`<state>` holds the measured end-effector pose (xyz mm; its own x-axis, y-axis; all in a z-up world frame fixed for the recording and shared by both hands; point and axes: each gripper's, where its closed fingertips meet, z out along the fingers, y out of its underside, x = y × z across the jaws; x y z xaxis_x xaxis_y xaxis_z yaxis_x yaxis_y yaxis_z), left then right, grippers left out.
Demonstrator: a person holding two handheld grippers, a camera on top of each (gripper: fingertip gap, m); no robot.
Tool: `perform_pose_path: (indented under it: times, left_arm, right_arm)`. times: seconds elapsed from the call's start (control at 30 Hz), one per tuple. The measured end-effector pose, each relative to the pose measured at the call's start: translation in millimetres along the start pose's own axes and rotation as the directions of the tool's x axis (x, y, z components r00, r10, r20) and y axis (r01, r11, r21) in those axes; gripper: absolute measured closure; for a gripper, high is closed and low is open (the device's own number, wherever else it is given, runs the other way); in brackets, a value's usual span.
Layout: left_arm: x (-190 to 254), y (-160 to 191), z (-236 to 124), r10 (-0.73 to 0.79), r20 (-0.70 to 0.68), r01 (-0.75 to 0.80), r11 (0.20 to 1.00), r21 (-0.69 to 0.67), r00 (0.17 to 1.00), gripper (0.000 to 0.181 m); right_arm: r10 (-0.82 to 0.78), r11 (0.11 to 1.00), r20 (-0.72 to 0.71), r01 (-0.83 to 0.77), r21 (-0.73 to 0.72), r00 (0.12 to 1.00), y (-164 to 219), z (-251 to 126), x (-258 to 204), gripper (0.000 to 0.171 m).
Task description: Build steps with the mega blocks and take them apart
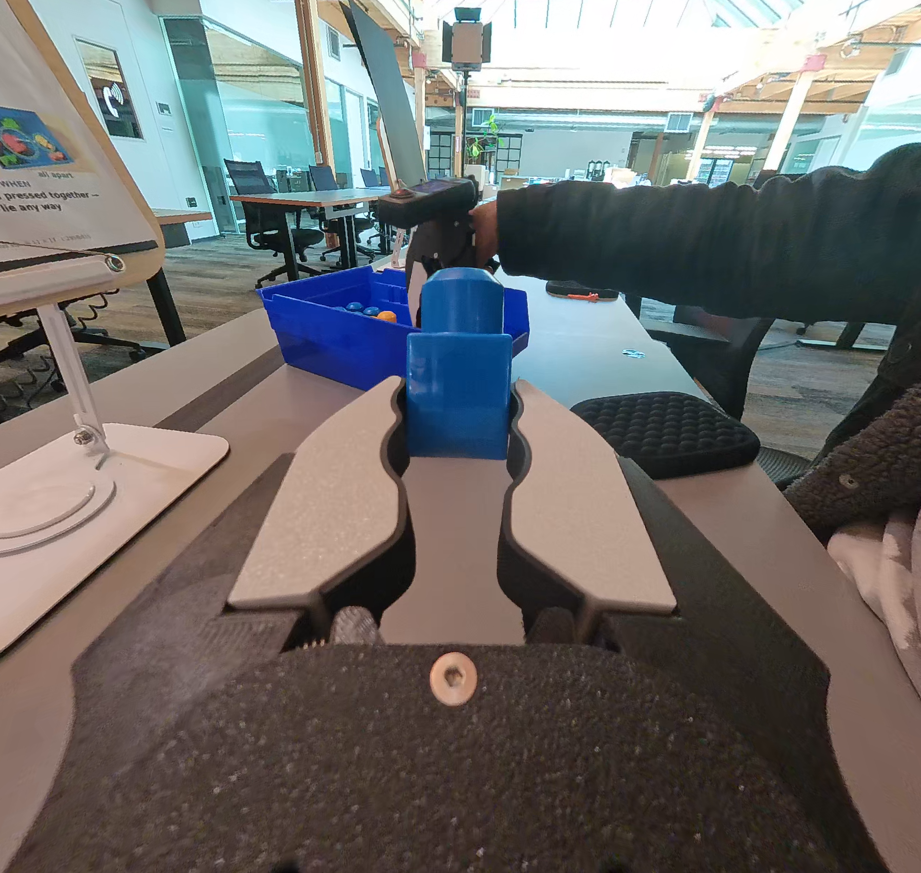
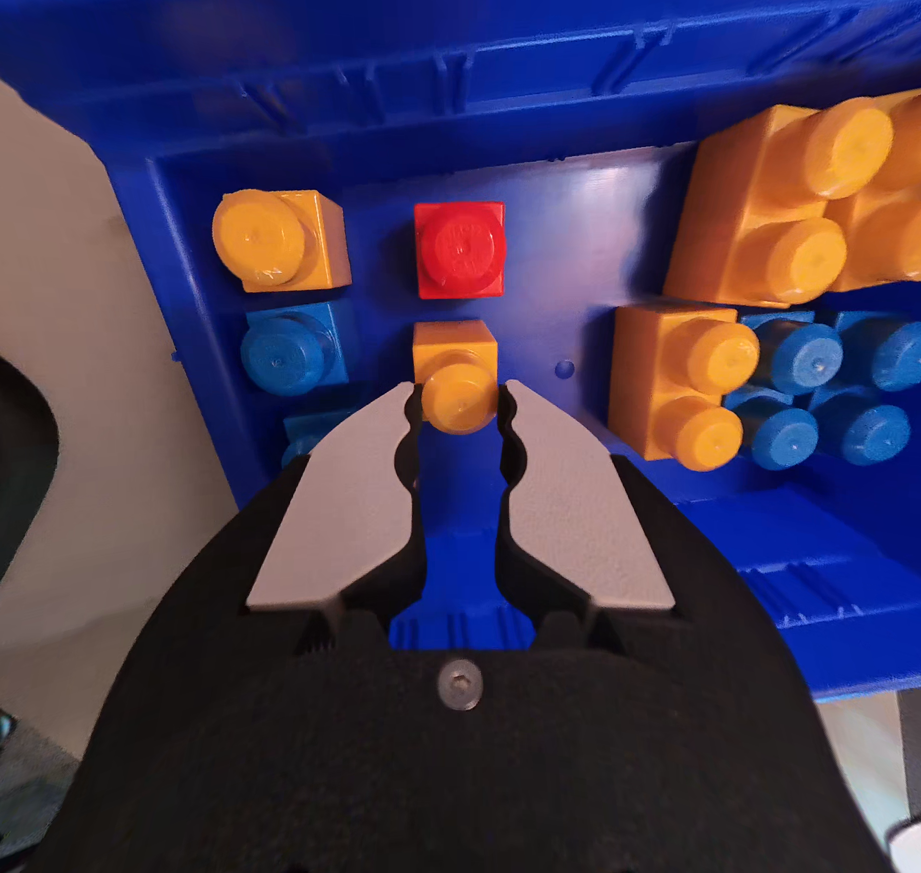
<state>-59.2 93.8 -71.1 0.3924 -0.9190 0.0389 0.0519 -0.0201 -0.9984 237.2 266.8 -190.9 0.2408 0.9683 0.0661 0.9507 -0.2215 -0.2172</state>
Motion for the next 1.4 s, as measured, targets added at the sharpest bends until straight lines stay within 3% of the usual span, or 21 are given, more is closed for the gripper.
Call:
perform_pose_path:
  times: [0.4, 0.47, 0.6, 0.7, 0.87, 1.07, 1.2, 1.4]
  left_arm:
    - [-0.2, 1.6, 0.5, -0.002, 0.002, 0.002, 1.000, -0.005, 1.000, 0.145]
    - [0.0, 1.4, 0.5, -0.002, 0.001, 0.002, 1.000, -0.004, 1.000, 0.145]
    - [0.5, 1.2, 0.7, -0.002, -0.001, 0.002, 1.000, -0.003, 1.000, 0.145]
    - [1.2, 0.9, 1.1, -0.003, -0.003, 0.003, 1.000, -0.002, 1.000, 0.145]
    - [4.2, 1.7, 3.3, 0.001, -0.011, -0.001, 1.000, -0.006, 1.000, 0.145]
    - [8.9, 4.4, 6.9, 0.004, -0.027, -0.004, 1.000, -0.015, 1.000, 0.145]
    - [12.3, 8.4, 10.6, 0.001, -0.042, -0.002, 1.000, -0.027, 0.999, 0.145]
    - [20.4, 14.9, 17.5, 0.003, -0.072, -0.007, 0.999, -0.049, 0.997, 0.145]
  right_arm:
    - [-0.034, 0.997, -0.032, 0.031, -0.070, 0.999, -7.9, 5.7, 0.6, 0.142]
    - [-0.029, 0.998, -0.035, 0.027, -0.059, 0.999, -9.7, 2.1, 1.0, 0.135]
    - [-0.017, 0.998, -0.086, 0.022, 0.055, 0.996, -30.0, -24.9, 4.2, 0.126]
    - [-0.031, 0.968, -0.152, 0.067, 0.241, 0.988, -67.5, -59.6, -3.4, 0.123]
    - [-0.120, 0.785, -0.142, 0.181, 0.593, 0.983, -141.8, -112.5, -66.1, 0.124]
    - [-0.304, 0.619, -0.043, 0.232, 0.750, 0.952, -185.7, -123.9, -158.2, 0.126]
    - [-0.380, 0.590, 0.021, 0.225, 0.776, 0.925, -201.0, -119.0, -195.1, 0.126]
    - [-0.442, 0.632, 0.061, 0.262, 0.730, 0.895, -216.1, -91.5, -222.6, 0.127]
